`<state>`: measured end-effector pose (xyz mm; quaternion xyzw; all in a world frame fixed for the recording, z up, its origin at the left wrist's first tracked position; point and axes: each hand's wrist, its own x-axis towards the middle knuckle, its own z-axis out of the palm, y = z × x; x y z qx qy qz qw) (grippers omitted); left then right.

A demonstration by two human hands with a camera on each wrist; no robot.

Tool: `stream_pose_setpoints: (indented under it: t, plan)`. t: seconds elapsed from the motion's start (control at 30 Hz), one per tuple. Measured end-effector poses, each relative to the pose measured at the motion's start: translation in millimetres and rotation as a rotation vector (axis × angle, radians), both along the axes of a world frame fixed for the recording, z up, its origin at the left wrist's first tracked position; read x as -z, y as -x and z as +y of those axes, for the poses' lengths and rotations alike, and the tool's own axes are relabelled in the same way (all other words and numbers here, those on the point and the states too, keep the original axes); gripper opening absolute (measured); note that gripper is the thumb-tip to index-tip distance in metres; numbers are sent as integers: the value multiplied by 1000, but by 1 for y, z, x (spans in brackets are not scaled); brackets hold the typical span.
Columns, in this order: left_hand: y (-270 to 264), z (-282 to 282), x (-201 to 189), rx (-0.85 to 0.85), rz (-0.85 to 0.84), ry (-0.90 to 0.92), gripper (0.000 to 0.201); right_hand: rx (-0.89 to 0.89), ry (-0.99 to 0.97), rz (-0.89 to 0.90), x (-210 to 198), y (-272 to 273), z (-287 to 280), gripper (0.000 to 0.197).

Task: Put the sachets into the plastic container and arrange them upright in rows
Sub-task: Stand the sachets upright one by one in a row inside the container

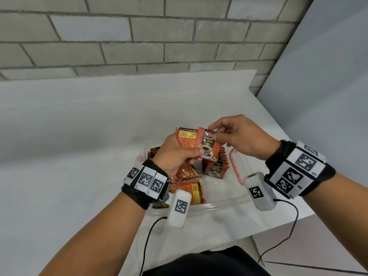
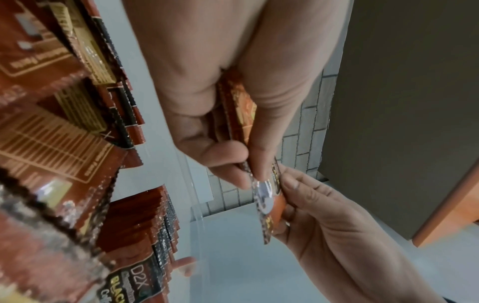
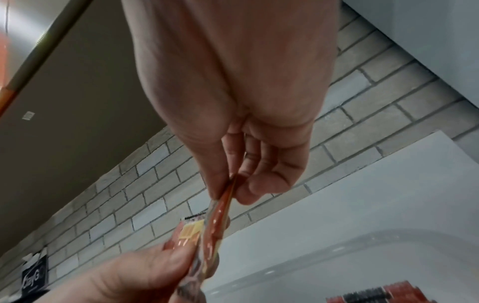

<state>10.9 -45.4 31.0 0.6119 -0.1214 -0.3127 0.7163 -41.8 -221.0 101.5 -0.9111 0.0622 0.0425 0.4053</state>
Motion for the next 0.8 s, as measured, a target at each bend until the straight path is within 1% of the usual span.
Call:
stream_pose_setpoints:
  t: [0.13,0.2,0.23,0.3,0.37,0.43,0.57,0.8]
  plan:
    - [-2,2,-1,-25,-28,-47,34,-22,72,-3,-8,-1,-7,7]
    - [-4,3,-2,-64,1,-62,38,-26,130,8,-8,0,-13,6]
    - [-5,4,-2,-101,29,-64,36,-35,158,35,-6,0,-15,6]
    - [-8,7,-4,-170,88,-52,27,-68,221,111,1,2,-16,7]
    - [-10,8,-4,-192,117,-38,18,-112,303,175,13,4,-15,8]
    - [-11,9,-3,-196,123,-34,13,-160,379,224,24,4,-13,8]
    - [-11,10,-3,-173,120,-27,10,-248,530,298,41,7,-8,7]
    - [-10,12,-2,-153,113,-5,5,-313,697,330,52,11,-6,12]
